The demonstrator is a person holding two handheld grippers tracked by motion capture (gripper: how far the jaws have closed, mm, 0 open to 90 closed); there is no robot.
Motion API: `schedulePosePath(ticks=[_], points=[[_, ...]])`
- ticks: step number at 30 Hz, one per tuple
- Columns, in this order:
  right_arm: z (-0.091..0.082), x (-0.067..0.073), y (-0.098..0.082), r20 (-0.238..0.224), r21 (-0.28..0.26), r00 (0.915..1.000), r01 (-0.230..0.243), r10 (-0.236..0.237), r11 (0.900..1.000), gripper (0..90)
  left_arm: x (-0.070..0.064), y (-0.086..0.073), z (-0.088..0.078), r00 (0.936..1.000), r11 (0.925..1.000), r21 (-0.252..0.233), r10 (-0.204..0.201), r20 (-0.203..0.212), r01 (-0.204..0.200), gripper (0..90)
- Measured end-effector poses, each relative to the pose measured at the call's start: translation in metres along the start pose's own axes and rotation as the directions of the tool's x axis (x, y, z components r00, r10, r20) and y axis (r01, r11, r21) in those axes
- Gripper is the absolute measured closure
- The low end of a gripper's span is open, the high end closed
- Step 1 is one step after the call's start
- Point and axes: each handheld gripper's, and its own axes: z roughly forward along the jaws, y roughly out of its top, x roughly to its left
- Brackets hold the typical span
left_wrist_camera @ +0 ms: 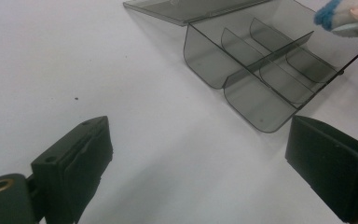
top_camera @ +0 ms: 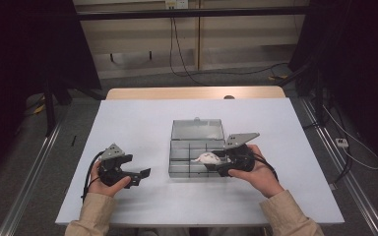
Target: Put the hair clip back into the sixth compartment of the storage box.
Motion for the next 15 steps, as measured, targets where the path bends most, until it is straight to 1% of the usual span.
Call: schedulePosePath(ticks=[7, 15], points=[[0.0007, -0.0022, -0.0007, 0.008, 0.001, 0.9999, -0.009, 0.009, 1.000, 44.6, 0.0003, 0.0001, -0.0004, 1.0000, 1.0000, 0.000, -0.003, -0.002, 0.003, 7.0], [0.0032, -0.0043, -0.0027, 0.013, 0.014, 0.9998, -0.013, 0.013, 1.000, 44.6, -0.0009, -0.0001, 0.0007, 1.0000, 1.0000, 0.004, -0.002, -0.002, 0.002, 7.0]])
